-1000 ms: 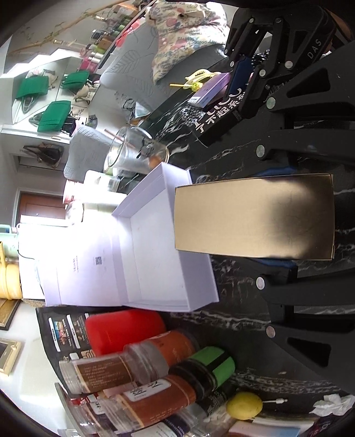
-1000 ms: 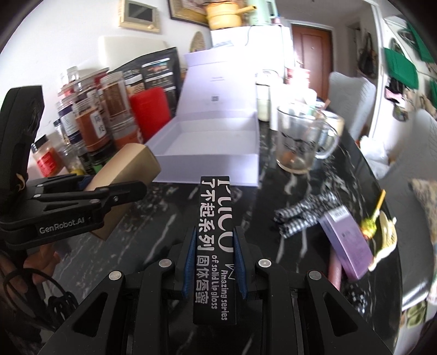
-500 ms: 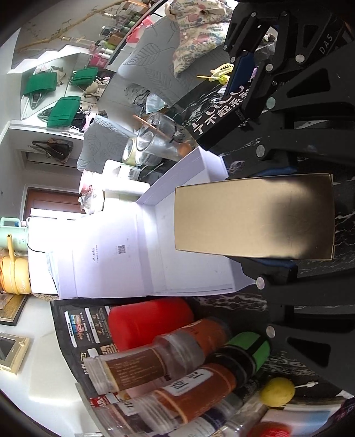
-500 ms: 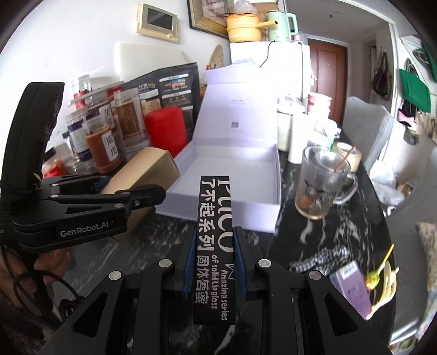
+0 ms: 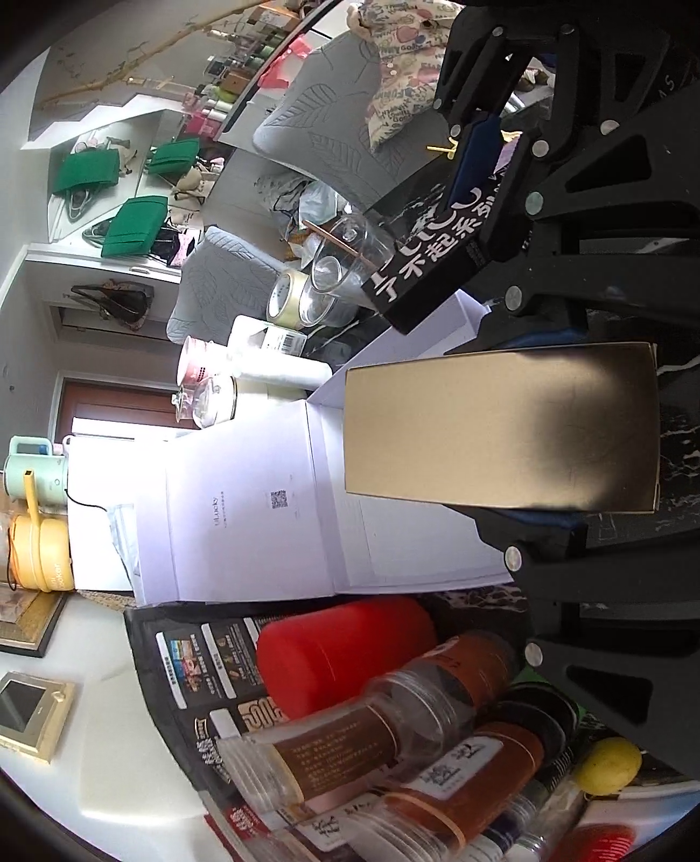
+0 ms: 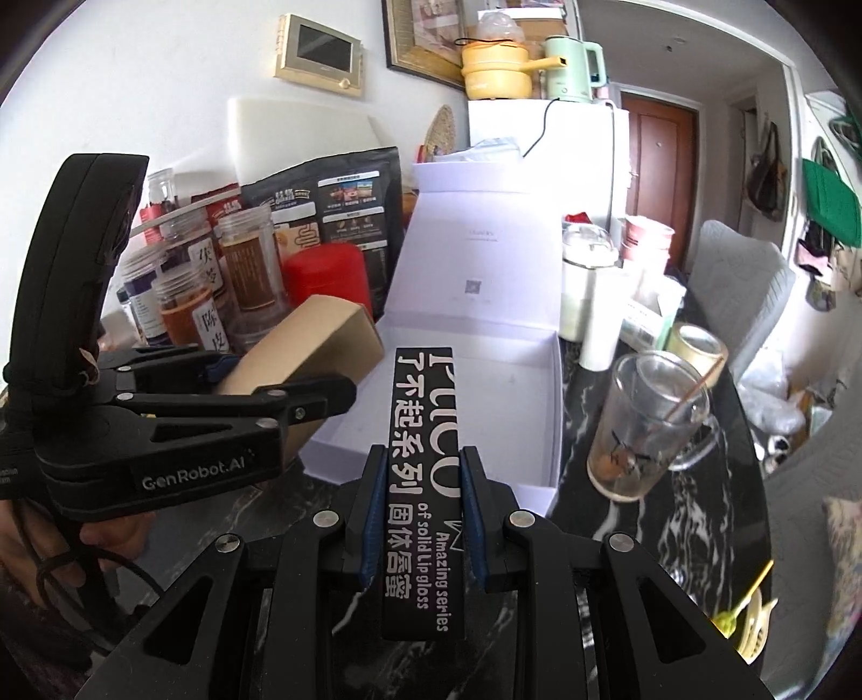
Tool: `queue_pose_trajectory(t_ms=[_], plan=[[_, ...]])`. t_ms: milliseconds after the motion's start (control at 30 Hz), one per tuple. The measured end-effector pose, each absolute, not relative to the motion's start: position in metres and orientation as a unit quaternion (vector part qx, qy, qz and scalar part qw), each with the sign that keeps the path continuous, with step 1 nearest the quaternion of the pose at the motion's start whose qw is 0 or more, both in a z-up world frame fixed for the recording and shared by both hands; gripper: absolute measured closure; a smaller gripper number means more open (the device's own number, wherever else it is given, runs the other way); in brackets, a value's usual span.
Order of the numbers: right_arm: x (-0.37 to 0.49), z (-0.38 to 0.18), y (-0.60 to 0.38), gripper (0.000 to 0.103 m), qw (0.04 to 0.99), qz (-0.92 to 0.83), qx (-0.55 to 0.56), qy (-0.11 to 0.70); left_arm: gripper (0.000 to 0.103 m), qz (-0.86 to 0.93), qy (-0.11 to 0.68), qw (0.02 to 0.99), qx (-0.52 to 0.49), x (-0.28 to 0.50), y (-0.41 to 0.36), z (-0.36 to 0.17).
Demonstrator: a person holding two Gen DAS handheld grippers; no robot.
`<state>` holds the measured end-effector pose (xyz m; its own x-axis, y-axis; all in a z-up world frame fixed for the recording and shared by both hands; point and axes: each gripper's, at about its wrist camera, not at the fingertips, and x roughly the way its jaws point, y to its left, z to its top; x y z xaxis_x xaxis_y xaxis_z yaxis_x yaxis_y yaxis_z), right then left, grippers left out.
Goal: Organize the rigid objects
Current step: 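Carry the gold box and black box with both tools over the open white box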
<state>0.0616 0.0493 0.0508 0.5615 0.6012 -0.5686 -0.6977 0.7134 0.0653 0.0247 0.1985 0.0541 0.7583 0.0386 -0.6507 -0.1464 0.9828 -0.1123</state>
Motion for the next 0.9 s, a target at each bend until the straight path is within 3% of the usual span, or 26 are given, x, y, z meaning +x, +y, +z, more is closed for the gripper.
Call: queue_pose_trajectory(t_ms=[900], plan=[[0.151,0.08,0.098,0.078,0.888,0.361,-0.097,0.268,0.06,0.089,0.297,0.949,-0.054,0.112,0.257,0.087]])
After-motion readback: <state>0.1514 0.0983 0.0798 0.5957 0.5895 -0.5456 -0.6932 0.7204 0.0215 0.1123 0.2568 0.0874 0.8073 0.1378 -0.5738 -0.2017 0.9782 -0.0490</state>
